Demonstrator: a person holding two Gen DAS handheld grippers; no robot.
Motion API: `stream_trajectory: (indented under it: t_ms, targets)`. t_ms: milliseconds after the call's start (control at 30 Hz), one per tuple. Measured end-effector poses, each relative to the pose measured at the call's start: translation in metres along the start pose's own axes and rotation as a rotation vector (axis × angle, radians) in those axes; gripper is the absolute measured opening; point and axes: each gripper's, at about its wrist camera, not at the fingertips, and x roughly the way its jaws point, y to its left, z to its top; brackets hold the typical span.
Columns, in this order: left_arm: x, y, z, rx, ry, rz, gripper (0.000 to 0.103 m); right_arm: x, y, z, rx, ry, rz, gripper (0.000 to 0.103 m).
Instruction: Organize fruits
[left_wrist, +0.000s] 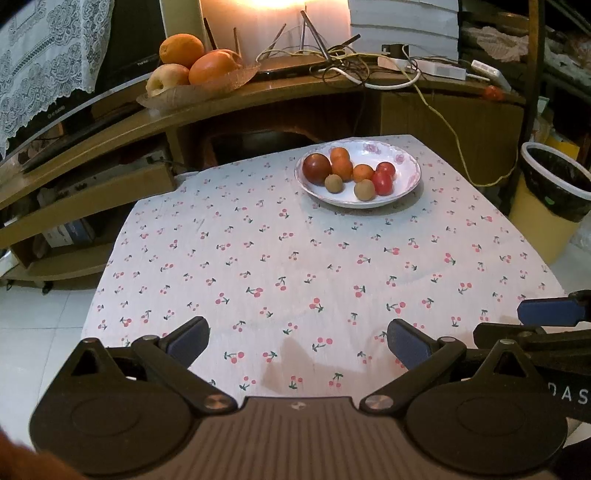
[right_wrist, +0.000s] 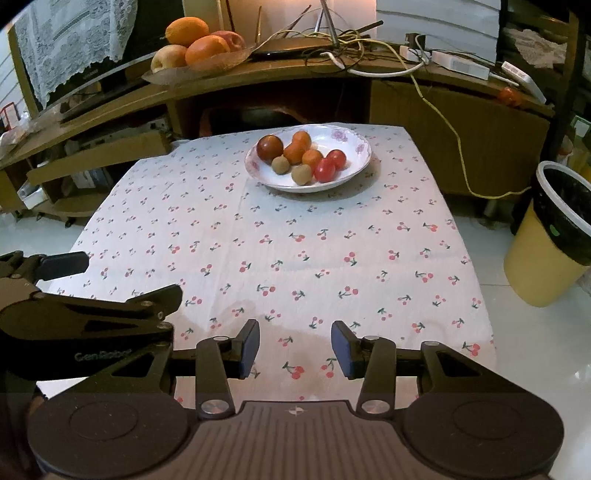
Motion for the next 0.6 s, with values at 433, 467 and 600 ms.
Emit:
stream_trajectory:
  t_ms: [433, 467, 600]
  targets:
    - [-0.0005, 0.0009, -0.0014, -0.003, 0.004, 0.005, 0.103, -0.0007, -0.0006, -0.0001, 0.005, 0.005, -0.016, 0.047]
    - [-0.0006, 0.0009, -0.0014, -0.003, 0.003, 0.005, 0.103, -0.0007, -0.0007, -0.0002, 0.006, 0.005, -0.018, 0.047]
    - [-0.0008, 0.0017, -0.0020, -0.003, 0.005, 0.008, 0.103, -0.0011, 0.0001, -0.0011, 0.004, 0.008, -0.020, 0.047]
